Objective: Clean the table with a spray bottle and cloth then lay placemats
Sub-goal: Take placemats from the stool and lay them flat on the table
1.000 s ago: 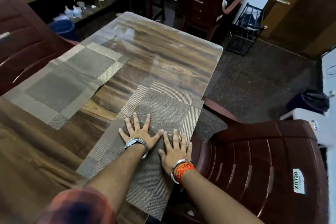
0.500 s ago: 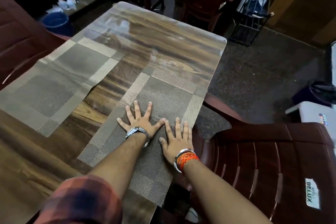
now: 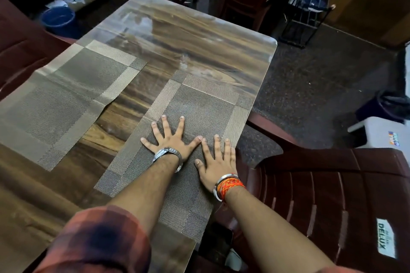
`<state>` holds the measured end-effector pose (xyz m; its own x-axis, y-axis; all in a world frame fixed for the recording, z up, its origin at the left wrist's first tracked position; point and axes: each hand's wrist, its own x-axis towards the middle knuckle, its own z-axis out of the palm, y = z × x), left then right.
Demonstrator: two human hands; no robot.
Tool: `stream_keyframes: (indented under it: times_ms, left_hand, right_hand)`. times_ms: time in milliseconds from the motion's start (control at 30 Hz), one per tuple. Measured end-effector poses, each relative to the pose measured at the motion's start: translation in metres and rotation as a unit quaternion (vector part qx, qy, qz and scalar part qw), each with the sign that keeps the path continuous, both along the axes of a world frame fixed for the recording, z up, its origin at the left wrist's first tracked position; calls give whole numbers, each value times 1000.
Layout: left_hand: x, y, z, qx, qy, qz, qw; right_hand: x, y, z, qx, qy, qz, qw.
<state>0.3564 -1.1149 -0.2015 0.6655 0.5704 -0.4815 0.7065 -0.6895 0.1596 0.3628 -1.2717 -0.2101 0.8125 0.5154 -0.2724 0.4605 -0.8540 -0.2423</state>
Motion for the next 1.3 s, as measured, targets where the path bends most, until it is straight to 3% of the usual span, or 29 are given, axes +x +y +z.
stream_keyframes:
  times_ms: [1300]
  left_hand:
    - [-3, 0, 3, 25, -6, -25, 999]
  right_hand:
    - [-10, 0, -9, -9, -24, -23, 999]
